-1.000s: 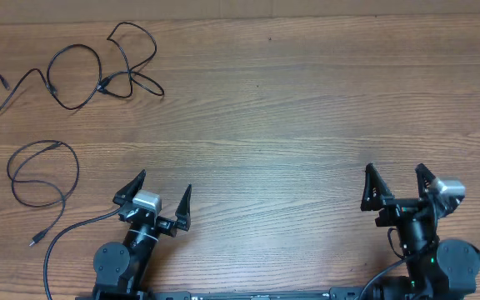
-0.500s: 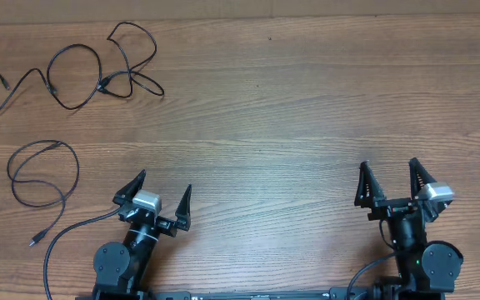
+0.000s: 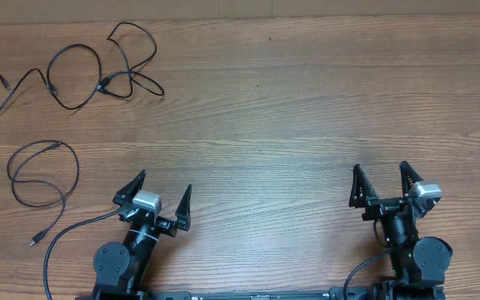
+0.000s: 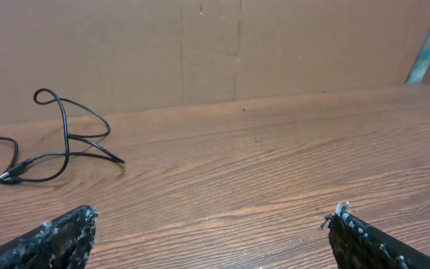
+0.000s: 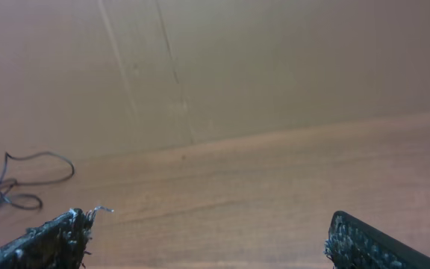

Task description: Untangle cables

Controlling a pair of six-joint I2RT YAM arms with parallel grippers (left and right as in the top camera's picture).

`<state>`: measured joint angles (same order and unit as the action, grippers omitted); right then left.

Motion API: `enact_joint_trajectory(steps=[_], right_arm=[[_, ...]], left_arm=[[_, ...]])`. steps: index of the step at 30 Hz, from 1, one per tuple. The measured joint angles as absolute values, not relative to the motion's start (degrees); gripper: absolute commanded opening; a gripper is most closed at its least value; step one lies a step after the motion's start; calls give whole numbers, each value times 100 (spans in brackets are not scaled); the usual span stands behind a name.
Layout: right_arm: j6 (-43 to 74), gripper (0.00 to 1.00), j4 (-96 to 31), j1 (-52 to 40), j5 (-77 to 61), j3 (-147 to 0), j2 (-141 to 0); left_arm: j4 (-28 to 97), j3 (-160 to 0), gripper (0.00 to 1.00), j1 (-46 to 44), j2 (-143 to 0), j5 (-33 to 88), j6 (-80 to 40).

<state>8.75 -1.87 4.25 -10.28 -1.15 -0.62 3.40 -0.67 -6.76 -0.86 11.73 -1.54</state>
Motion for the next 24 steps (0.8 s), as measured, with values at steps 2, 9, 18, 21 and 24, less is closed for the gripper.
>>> enact_joint_trajectory(steps=[2, 9, 18, 21, 24], right_arm=[[878, 100, -261, 425, -1028, -106, -64], [642, 100, -395, 423, -1028, -106, -62], [-108, 100, -403, 252, -1028, -106, -62], [-340, 100, -403, 252, -1028, -106, -62], [-456, 100, -405, 252, -1026, -106, -62]], left_arm=[[340, -67, 100, -676, -86, 1173, -154], [340, -67, 99, -676, -86, 1170, -154], [340, -67, 100, -676, -86, 1173, -154], [340, -67, 100, -676, -86, 1173, -154], [340, -67, 100, -676, -86, 1173, -154]])
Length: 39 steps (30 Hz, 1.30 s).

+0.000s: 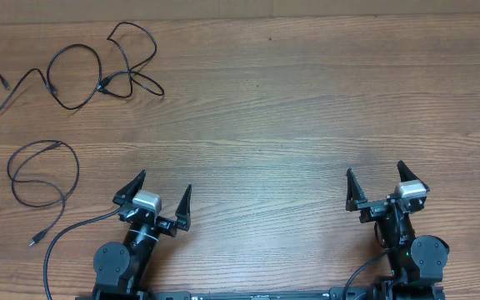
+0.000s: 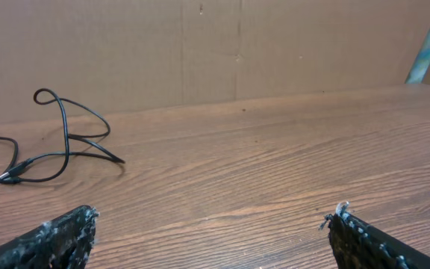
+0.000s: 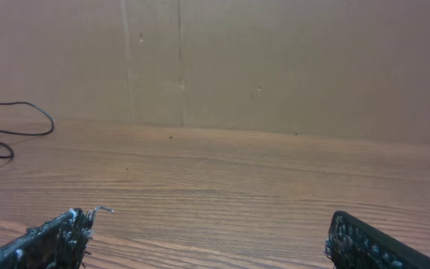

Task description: Untangle cables

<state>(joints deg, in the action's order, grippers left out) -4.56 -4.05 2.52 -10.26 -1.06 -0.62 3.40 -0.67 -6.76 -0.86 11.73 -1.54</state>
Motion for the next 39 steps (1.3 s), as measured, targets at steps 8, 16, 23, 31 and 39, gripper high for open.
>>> enact_joint_trajectory(steps=[8, 16, 23, 31, 39], right_arm=[[-473, 100, -405, 252, -1028, -106, -62], [-473, 100, -403, 252, -1028, -106, -62], [-473, 100, -405, 252, -1026, -106, -62], [-473, 100, -405, 252, -1026, -106, -62], [-475, 100, -403, 252, -1026, -106, -62]], left_arm=[[340, -67, 99, -676, -86, 1173, -154], [340, -67, 99, -676, -86, 1173, -154], [340, -67, 100, -676, -86, 1173, -154], [340, -67, 100, -676, -86, 1170, -154], [340, -67, 100, -379, -86, 1173, -154]])
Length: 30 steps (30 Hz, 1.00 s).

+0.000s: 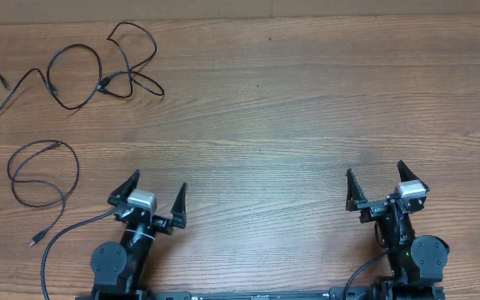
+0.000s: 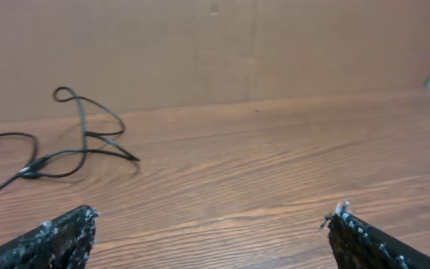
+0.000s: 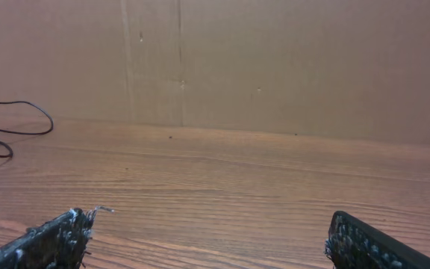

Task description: Untangle cables

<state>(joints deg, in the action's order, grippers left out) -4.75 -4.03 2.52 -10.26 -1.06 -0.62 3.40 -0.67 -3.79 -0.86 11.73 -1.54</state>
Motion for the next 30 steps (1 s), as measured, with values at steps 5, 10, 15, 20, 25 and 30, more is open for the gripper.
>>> enact_joint_trajectory(steps=[5, 10, 15, 20, 25, 30], right_arm=[[-473, 100, -403, 252, -1026, -106, -62], [-475, 100, -405, 252, -1026, -106, -62], [-475, 100, -403, 252, -1026, -106, -62], [-475, 100, -403, 252, -1028, -106, -62], [-478, 100, -405, 268, -1028, -106, -62], [-475, 100, -401, 528, -1026, -106, -62]], left_arm=[[340, -67, 100, -56, -86, 1170, -154], [340, -67, 99, -23, -86, 1170, -154], [340, -67, 100, -23, -86, 1170, -154], [340, -67, 100, -23, -86, 1170, -154], [340, -67, 100, -23, -86, 1170, -154], [340, -67, 99, -23, -86, 1170, -154]])
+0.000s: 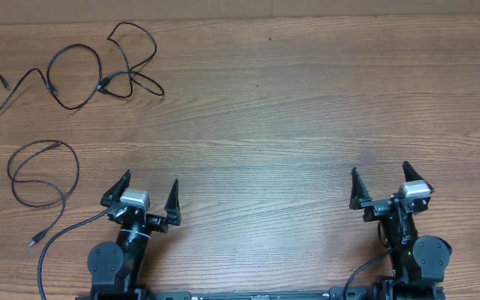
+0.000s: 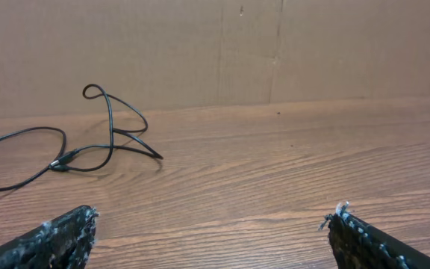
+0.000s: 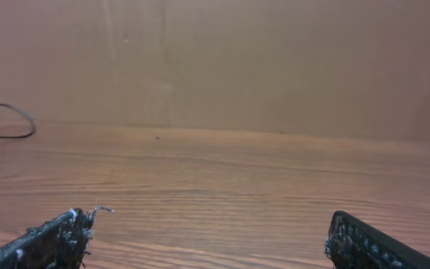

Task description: Untangle cables

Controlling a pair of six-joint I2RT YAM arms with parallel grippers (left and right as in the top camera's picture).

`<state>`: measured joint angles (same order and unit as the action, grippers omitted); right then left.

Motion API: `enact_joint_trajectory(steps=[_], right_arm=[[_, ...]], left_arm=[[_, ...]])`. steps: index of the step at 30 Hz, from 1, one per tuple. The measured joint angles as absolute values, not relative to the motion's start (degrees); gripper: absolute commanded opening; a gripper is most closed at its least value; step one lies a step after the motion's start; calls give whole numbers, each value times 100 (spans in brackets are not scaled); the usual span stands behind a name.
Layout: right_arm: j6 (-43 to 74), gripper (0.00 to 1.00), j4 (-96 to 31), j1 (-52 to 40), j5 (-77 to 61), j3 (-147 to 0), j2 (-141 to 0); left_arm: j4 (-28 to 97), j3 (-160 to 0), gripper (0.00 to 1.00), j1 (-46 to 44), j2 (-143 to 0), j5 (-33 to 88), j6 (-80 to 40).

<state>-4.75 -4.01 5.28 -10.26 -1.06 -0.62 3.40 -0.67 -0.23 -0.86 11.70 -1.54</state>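
A tangled black cable (image 1: pixel 98 71) lies at the far left of the wooden table, with loops crossing near its joined plugs; the left wrist view shows it as the tangled cable (image 2: pixel 88 146) at far left. A second black cable (image 1: pixel 40 171) lies coiled nearer, at the left edge. My left gripper (image 1: pixel 144 193) stands open at the near left, to the right of that coil, holding nothing. My right gripper (image 1: pixel 380 185) stands open at the near right, far from both cables. A cable end (image 3: pixel 6 123) shows at the left edge of the right wrist view.
A brown cardboard wall (image 2: pixel 222 52) backs the far edge of the table (image 1: pixel 307 108). The left arm's own black lead (image 1: pixel 65 237) curves along the near left edge.
My left gripper has turned a little further left, so the tangled cable sits more toward the middle of its view. The right gripper has turned slightly right. Cables lie unmoved.
Both grippers stood open at the near edge throughout. The right gripper first faced left of centre, then swung to face straight ahead. The left gripper then turned leftward in two steps toward the cables. Neither cable has been touched.
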Motion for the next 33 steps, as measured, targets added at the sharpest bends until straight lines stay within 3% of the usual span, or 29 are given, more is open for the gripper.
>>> enact_joint_trajectory(steps=[33], right_arm=[[-475, 100, -401, 607, -1026, -106, -62]], left_arm=[[397, -67, 100, -23, -86, 567, -154]])
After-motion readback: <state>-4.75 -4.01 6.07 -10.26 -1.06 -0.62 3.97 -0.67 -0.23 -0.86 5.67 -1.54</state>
